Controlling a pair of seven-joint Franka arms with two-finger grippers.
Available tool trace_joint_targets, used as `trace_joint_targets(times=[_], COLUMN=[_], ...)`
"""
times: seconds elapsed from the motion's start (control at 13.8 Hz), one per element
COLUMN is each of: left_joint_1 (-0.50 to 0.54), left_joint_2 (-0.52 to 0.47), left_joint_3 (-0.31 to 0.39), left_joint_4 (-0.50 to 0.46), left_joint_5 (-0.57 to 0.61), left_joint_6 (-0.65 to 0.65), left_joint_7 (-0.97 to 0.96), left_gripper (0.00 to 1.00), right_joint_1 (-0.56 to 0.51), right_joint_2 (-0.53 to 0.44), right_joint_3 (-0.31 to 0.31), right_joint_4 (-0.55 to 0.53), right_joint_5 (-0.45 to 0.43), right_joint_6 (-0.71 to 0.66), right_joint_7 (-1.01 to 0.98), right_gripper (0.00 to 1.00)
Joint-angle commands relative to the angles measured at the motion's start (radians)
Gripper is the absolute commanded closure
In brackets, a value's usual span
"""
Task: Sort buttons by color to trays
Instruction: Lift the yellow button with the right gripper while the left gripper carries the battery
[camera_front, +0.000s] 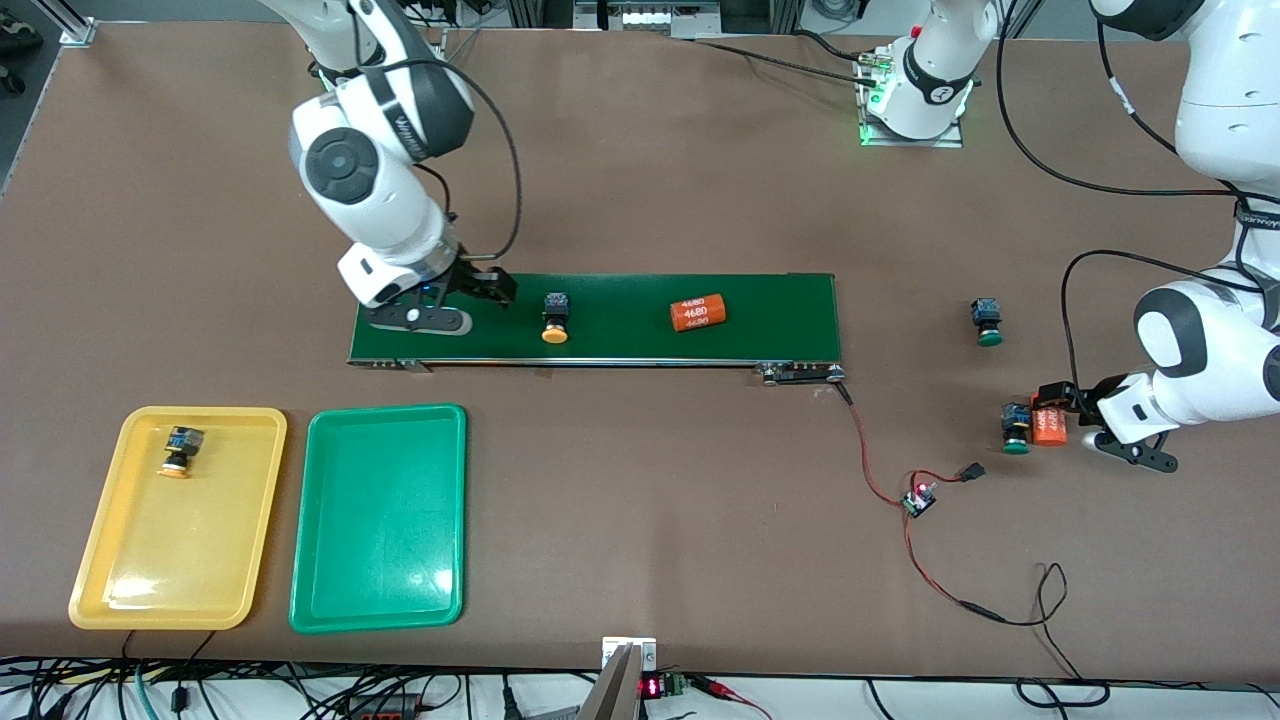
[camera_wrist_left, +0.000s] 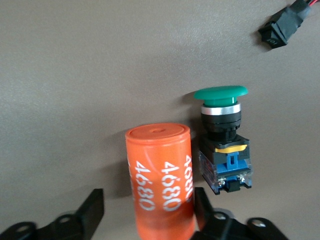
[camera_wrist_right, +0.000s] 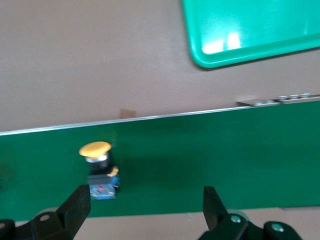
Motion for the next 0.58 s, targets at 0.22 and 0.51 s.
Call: trace_joint_targets(times=[0.22, 0.51], left_joint_1=[-0.004, -0.013], left_joint_2=[0.016, -0.045], left_joint_3=[0.004, 0.005], left_joint_4=[0.017, 0.050], left_joint_5=[-0.030, -0.013], left_joint_6=[-0.014, -0.025], left_joint_7=[0.000, 0.011], left_gripper=[0.66, 0.76], right_joint_1=[0.072, 0.091], right_joint_2=[0.027, 0.067], right_joint_3=[0.001, 0.001], right_joint_4=[-0.090, -0.090], right_joint_5=[-0.122, -0.179], right_joint_6=[0.130, 0.154], right_joint_7=[0.182, 0.211], right_gripper=[0.00, 0.00])
